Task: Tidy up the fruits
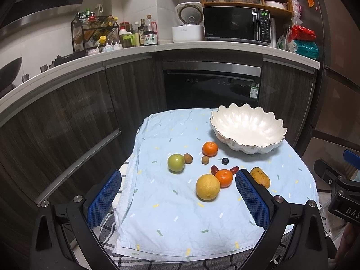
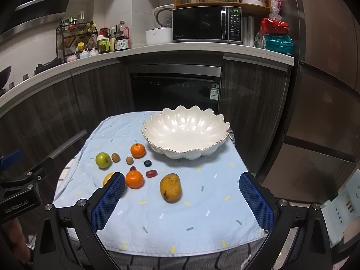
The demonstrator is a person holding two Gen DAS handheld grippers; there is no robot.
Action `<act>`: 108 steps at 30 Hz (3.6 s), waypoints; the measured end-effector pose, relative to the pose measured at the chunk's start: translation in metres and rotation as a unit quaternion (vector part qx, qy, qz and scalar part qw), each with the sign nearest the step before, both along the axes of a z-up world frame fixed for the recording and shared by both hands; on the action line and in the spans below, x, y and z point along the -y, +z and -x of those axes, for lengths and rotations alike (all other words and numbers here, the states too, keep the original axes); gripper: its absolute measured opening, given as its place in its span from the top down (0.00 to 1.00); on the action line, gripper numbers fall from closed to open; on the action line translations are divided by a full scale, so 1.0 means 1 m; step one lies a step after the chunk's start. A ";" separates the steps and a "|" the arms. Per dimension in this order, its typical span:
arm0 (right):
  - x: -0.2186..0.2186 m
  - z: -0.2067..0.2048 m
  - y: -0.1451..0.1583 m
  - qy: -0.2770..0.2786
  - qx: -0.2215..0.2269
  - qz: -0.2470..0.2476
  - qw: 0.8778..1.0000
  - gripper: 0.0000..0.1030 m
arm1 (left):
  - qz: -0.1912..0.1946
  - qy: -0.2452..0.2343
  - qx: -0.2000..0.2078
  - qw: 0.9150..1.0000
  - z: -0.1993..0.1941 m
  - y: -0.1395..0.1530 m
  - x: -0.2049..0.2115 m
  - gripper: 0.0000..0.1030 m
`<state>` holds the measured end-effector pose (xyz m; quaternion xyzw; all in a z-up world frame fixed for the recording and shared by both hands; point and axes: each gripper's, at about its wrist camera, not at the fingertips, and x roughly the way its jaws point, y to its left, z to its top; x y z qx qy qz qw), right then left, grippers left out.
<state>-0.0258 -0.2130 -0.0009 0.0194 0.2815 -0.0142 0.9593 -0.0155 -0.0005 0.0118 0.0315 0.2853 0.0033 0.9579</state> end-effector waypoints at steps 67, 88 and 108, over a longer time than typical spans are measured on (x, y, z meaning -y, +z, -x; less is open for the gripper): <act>0.002 -0.002 -0.003 -0.001 -0.012 -0.009 1.000 0.00 | -0.005 -0.006 -0.008 1.000 -0.002 -0.001 0.004 0.00; -0.003 -0.042 -0.029 0.022 -0.045 0.001 0.999 0.01 | -0.009 -0.043 -0.073 0.996 -0.045 -0.032 0.012 0.02; -0.009 -0.103 -0.078 0.046 -0.100 -0.003 0.994 0.12 | -0.025 -0.074 -0.132 0.988 -0.101 -0.088 0.028 0.06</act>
